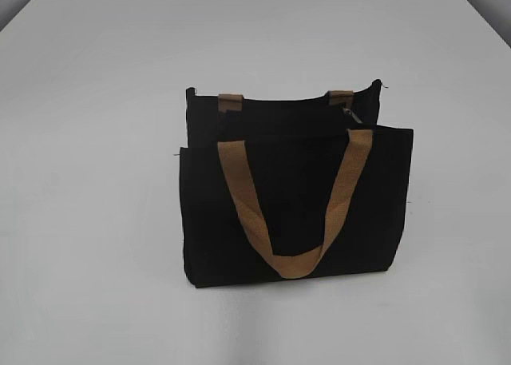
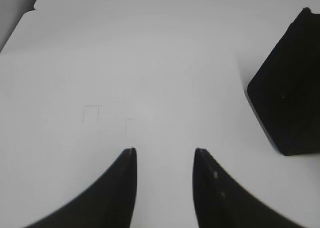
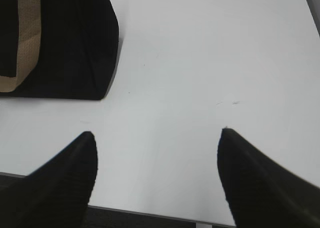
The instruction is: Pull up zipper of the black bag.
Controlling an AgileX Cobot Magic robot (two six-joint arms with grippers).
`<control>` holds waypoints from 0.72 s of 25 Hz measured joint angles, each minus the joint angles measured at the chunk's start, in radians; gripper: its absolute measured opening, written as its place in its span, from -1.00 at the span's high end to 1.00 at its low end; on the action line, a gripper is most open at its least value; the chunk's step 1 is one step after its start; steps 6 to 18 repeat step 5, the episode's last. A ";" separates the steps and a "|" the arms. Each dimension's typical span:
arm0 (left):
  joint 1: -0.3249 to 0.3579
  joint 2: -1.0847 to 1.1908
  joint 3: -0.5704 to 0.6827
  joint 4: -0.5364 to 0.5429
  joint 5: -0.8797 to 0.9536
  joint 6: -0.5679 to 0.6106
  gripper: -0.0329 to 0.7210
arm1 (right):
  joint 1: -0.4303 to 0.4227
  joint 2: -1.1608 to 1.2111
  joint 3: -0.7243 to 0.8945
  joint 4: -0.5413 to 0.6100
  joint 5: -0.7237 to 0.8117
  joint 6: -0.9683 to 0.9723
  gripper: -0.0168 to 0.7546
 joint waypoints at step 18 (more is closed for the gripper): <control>0.000 0.000 0.000 0.000 0.000 0.000 0.17 | 0.000 0.000 0.000 0.000 0.000 0.000 -0.54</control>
